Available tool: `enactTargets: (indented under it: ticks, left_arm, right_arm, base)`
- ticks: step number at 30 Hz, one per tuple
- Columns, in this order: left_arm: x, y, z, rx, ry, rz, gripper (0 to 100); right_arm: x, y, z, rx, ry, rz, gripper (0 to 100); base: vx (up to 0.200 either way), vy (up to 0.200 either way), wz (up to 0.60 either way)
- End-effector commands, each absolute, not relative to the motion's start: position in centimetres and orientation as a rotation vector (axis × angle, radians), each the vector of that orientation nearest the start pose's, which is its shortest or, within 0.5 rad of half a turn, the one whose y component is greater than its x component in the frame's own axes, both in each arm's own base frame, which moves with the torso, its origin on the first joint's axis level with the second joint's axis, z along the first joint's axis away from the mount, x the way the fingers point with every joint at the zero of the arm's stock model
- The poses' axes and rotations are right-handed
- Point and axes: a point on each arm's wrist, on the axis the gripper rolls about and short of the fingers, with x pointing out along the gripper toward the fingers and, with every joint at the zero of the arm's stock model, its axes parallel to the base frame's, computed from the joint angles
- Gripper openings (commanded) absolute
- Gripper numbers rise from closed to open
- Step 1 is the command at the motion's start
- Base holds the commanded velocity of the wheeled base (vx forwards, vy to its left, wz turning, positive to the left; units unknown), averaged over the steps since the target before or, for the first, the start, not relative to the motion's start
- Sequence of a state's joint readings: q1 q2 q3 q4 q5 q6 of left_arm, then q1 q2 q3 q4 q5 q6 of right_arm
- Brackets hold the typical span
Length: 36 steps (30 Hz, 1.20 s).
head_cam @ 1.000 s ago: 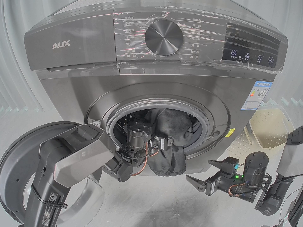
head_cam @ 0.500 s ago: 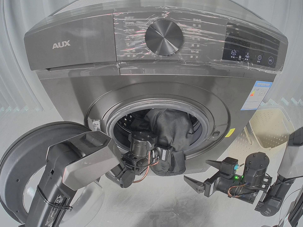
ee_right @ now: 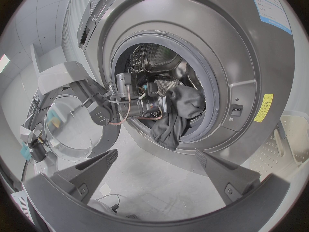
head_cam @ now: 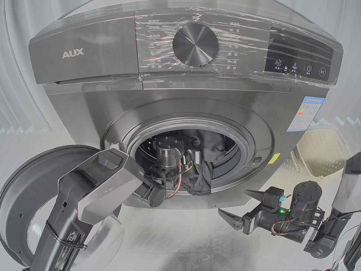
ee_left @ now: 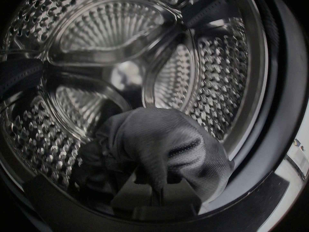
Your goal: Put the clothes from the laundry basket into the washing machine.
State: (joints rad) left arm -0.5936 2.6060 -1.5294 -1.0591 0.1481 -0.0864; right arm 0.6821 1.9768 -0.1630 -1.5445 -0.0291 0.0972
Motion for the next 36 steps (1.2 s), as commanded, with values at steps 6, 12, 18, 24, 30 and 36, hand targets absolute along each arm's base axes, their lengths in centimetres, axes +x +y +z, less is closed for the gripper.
enactTargets:
  ticks: [6,12,18,24,30,36]
  left_arm:
    - [45.6,-27.3,5.4,-0.134,-0.101,-0.342,0]
    - [45.2,-27.4,5.1,-0.132,-0.089,-0.346,100]
    - [43.0,-27.3,4.4,-0.091,0.01,-0.384,100]
    - [40.5,-27.3,3.3,-0.05,0.11,-0.469,100]
    - [39.8,-27.5,1.1,-0.019,0.167,-0.491,100]
    - [40.2,-27.5,-1.5,0.034,0.196,-0.486,0]
  right_arm:
    - [19.4,15.7,6.1,-0.001,0.284,0.636,100]
    - [19.4,15.6,6.1,-0.002,0.286,0.635,100]
    - [19.5,15.4,6.1,0.0,0.284,0.626,100]
    - [19.5,15.5,6.2,0.0,0.283,0.63,100]
    - [19.4,15.7,6.1,-0.002,0.284,0.636,100]
    - [19.4,15.7,6.1,-0.001,0.283,0.638,100]
  base:
    - [0.0,0.0,0.0]
    - [0.0,0.0,0.0]
    - [0.0,0.0,0.0]
    - [0.0,0.0,0.0]
    - [0.0,0.0,0.0]
    - [0.0,0.0,0.0]
